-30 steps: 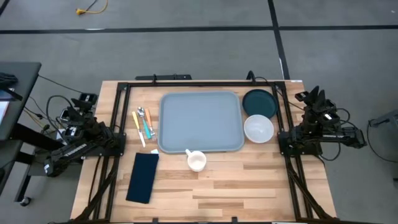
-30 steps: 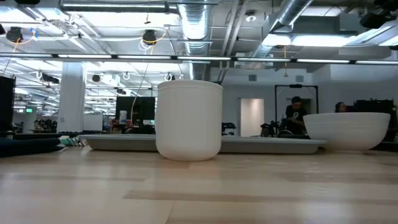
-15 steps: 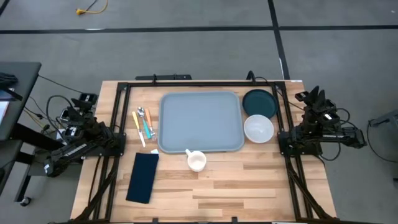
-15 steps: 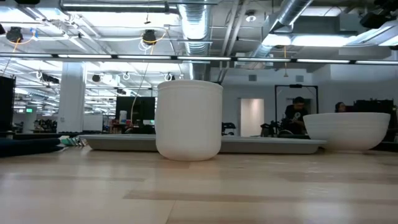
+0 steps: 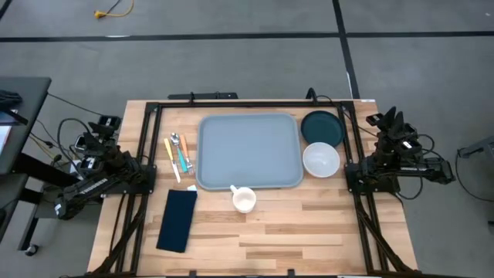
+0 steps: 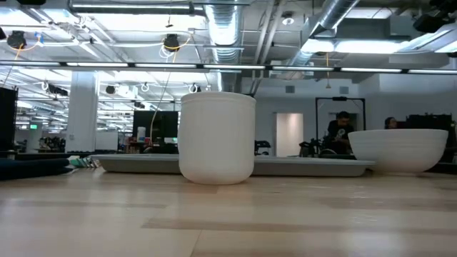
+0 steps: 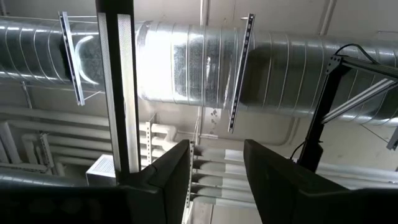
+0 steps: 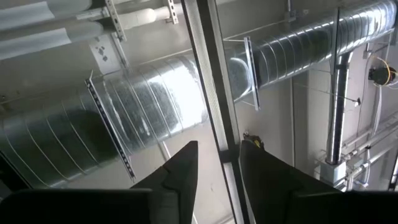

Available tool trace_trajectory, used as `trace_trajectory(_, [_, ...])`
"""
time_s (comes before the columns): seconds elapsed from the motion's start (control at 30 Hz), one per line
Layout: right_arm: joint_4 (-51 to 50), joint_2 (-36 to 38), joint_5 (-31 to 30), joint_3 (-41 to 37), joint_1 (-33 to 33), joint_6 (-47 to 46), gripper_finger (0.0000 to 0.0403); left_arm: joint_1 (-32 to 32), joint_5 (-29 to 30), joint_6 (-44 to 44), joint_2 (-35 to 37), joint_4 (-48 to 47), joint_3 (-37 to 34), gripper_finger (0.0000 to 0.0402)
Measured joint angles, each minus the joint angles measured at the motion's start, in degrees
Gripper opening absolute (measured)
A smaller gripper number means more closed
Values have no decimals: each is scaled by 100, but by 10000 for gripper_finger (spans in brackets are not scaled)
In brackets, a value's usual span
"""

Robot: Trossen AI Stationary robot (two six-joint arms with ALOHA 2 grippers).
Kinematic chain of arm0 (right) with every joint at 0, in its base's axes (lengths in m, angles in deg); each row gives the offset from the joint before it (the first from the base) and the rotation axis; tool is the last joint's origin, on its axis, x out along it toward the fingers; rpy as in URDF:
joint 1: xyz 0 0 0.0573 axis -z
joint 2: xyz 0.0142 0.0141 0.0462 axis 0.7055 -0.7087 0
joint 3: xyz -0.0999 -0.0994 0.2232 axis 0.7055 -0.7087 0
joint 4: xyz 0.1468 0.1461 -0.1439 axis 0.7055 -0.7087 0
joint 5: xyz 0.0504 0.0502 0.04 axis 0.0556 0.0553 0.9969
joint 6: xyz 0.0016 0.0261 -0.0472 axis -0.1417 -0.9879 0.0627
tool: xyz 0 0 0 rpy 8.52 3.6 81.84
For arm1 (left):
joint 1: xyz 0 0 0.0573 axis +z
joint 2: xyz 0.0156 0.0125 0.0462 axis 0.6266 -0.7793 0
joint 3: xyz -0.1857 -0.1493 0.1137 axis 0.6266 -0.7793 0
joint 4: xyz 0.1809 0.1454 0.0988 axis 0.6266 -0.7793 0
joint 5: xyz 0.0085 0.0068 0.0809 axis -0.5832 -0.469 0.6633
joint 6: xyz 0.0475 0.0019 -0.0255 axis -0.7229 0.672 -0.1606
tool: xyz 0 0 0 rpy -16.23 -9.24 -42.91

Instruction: Set up tray

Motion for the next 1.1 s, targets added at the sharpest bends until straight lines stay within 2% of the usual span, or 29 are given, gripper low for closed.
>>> trace_trajectory(0.37, [1,1,-1,0,-1,1,113,0,0,74,-1,0,0,142])
trace_trajectory(0.5, [1,2,0,1,0,0,113,-2,-267,1477,0,6,3,142])
trace_trajectory(0.57, [1,1,-1,1,0,2,113,1,-546,1426,-3,-259,33,142])
trace_trajectory(0.63, [0,0,0,0,-1,1,113,0,-1293,790,-3,-1037,39,142])
trace_trajectory(0.7, [1,1,0,1,-1,0,113,0,-2370,-32,-8,-2295,37,142])
trace_trajectory(0.77, [-9,2,0,1,-2,0,113,-2,-2989,-741,-31,-3707,28,142])
trace_trajectory(0.83, [-5,0,0,-1,0,0,113,-2,-2890,-1221,-68,-5235,28,142])
trace_trajectory(0.97, [-14,0,0,1,-1,1,113,-2,-1567,-1425,-71,-7649,28,142])
trace_trajectory(1.03, [-12,1,0,1,0,1,113,0,-1089,-1252,-71,-8435,30,141])
trace_trajectory(1.1, [-16,0,0,-1,0,0,113,-28,-1156,-1197,-100,-8494,67,142])
